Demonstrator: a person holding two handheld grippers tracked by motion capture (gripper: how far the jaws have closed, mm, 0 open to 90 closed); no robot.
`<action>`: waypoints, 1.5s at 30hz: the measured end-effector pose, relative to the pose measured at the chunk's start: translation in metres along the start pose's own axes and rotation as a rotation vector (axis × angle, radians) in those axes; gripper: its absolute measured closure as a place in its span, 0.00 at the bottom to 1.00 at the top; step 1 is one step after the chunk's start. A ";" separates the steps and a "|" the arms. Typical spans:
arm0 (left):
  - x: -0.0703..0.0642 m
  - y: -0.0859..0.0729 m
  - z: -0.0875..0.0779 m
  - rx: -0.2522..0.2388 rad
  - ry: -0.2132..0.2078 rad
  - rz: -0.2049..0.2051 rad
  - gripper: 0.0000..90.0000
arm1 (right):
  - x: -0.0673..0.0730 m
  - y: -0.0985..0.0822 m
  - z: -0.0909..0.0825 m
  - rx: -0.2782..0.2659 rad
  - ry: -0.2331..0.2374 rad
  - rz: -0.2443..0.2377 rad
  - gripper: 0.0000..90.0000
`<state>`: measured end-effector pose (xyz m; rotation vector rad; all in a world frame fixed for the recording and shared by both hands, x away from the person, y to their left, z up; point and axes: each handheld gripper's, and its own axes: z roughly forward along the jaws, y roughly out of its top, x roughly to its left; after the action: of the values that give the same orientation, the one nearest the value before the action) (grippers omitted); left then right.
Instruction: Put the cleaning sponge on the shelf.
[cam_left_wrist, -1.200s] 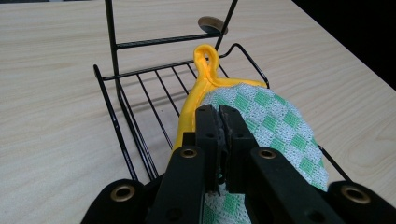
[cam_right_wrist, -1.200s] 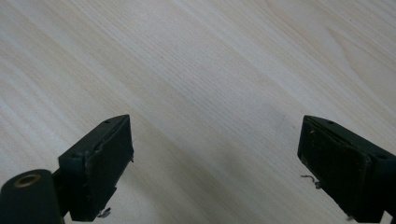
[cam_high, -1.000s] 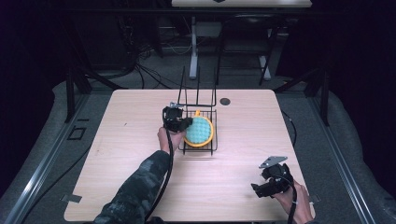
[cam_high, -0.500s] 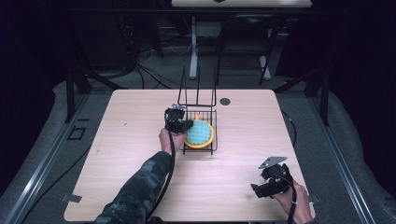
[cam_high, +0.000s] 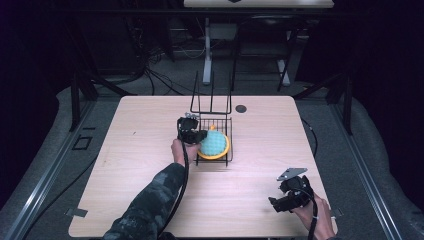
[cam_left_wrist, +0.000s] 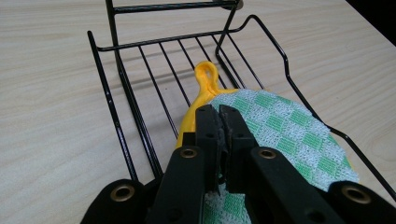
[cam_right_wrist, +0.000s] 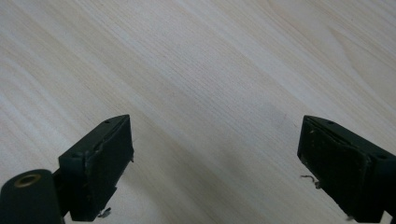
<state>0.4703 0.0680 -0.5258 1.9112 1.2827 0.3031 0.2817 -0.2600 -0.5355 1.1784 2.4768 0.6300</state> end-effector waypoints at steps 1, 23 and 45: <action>0.000 0.000 0.000 0.003 0.000 -0.001 0.97 | 0.000 0.000 0.000 -0.001 0.001 0.001 0.11; -0.005 0.000 -0.007 0.011 0.002 0.007 0.94 | 0.002 0.001 0.001 0.001 -0.002 -0.006 0.11; 0.006 0.006 -0.038 -0.036 0.026 0.036 0.29 | 0.002 0.000 -0.002 -0.002 -0.004 0.002 0.11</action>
<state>0.4547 0.0908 -0.4984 1.9076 1.2525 0.3676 0.2792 -0.2587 -0.5345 1.1807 2.4713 0.6301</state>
